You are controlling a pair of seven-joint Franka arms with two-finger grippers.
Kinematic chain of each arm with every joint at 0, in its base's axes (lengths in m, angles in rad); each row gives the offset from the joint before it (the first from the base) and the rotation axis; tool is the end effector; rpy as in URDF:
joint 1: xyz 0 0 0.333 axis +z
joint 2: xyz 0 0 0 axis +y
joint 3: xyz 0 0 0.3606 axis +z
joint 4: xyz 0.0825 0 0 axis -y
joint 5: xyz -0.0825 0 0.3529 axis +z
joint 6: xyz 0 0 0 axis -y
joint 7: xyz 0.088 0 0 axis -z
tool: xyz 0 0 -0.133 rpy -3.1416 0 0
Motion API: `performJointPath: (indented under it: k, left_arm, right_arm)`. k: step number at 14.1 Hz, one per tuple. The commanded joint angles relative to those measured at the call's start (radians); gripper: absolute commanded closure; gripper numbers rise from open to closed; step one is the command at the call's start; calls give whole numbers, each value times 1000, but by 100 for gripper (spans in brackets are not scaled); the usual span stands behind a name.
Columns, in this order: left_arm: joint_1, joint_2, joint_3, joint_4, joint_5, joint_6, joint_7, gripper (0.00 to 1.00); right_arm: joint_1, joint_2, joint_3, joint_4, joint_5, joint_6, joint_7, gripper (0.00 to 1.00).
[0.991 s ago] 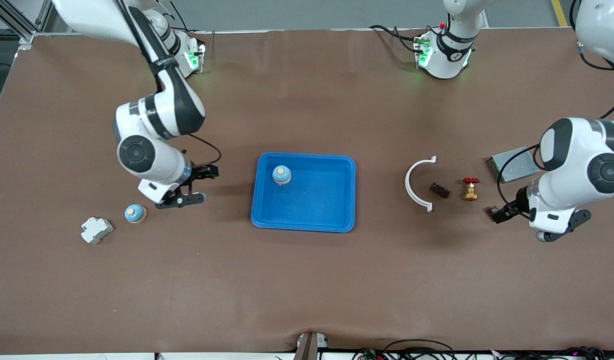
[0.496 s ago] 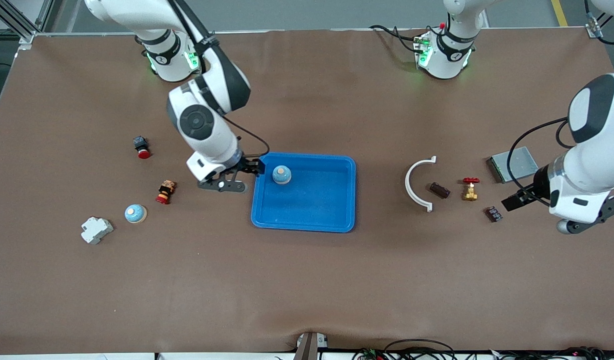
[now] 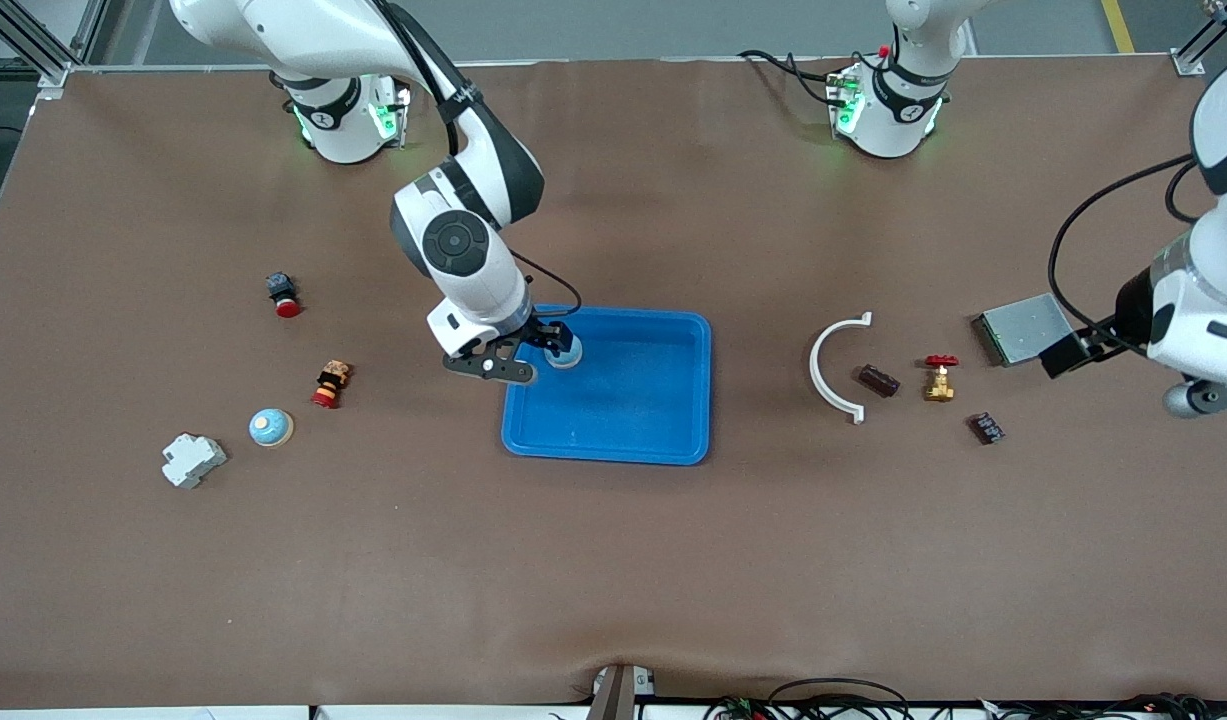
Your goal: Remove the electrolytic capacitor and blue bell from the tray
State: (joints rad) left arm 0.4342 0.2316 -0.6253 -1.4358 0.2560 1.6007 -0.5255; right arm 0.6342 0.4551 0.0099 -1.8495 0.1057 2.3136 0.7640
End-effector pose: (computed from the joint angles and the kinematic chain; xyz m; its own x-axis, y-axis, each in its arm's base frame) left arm 0.5935 -0.0367 0.5973 0.9445 0.3262 0.0399 0.3286 -0.9373 -0.1162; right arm 0.5091 0.3867 0.3136 0.9805 -0.1890 -0.0529 -0.1922 -0.9793 -0.0638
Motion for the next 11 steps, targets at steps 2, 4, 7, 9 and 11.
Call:
performJointPath:
  k: [2,4,7,9,11]
  left_arm:
    - [-35,-101,67,-18,-73,-62,68,0]
    - [-121,-144,184,-23,-121,-87,116,0]
    - [-268,-201,376,-29,-168,-120,238,0]
    - [-346,-238,484,-55,-207,-128,295,0]
    - [-420,-253,565,-60,-216,-143,331,0]
  right_arm:
    - [50,66,-11,26,22,41,17,0]
    - [65,89,-11,26,9,41,9,0]
    - [78,117,-11,30,9,44,8,0]
    - [81,132,-11,32,12,64,8,0]
    - [81,148,-11,33,11,79,8,0]
